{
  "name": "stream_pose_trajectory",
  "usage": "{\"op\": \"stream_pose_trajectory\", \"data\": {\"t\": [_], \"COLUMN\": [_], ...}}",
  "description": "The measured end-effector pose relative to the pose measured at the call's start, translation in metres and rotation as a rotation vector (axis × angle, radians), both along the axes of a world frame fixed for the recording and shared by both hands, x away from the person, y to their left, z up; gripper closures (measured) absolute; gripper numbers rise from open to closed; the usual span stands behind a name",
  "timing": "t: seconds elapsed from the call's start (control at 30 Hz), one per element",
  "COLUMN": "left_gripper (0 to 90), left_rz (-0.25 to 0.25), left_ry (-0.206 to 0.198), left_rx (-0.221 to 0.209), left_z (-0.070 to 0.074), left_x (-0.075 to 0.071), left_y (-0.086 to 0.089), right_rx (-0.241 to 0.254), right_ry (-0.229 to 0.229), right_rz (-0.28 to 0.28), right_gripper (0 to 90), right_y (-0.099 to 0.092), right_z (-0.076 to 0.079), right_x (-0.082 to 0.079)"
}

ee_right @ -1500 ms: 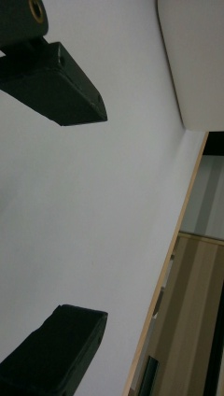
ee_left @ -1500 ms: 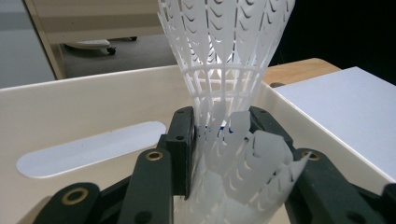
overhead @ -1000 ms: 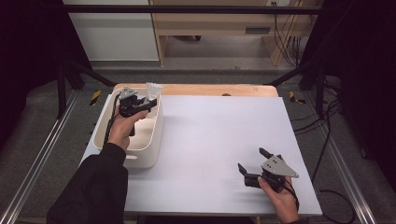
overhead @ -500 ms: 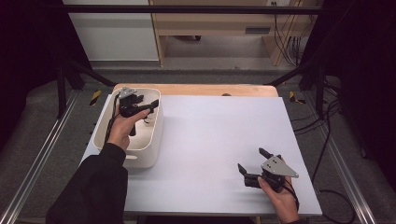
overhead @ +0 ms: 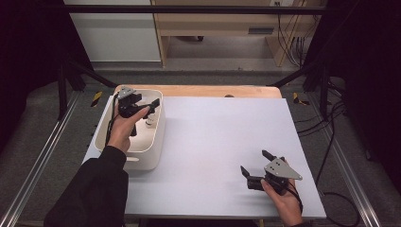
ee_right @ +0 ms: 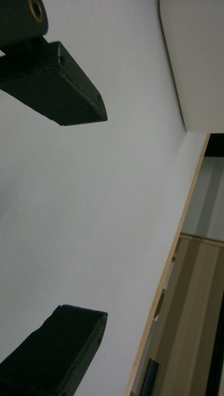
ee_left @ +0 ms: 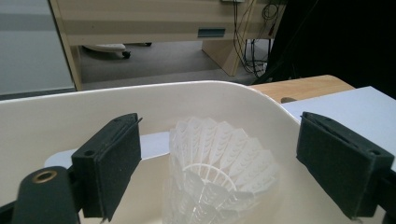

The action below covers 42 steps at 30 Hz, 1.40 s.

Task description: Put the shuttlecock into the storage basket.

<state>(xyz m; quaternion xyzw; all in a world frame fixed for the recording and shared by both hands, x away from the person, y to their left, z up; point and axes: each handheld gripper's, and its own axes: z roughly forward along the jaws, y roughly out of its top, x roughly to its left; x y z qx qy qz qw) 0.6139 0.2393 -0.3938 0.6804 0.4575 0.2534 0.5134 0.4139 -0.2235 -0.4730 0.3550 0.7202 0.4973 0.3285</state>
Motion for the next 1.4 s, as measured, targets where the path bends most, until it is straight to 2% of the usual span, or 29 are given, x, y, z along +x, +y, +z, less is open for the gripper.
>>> {"op": "stream_pose_trajectory", "data": {"t": [0.67,1.1,1.4], "left_gripper": [9.4,8.1,6.6], "left_rz": [-0.010,-0.020,-0.030], "left_ry": [-0.015,-0.058,-0.072], "left_rx": [0.021,0.033,0.026], "left_z": [-0.0001,0.0034,0.0046], "left_x": [-0.0001,-0.0013,-0.0017], "left_y": [-0.0026,-0.0037,-0.0050], "right_rx": [0.003,0.008,0.011], "right_ry": [-0.003,-0.005,-0.005], "right_rz": [-0.002,-0.004,-0.007], "right_gripper": [4.5,4.0,3.7], "right_y": [-0.0003,-0.0011,-0.0005], "right_z": [0.0004,0.0014,0.0020], "right_x": [-0.0003,-0.0008,-0.0009]}}
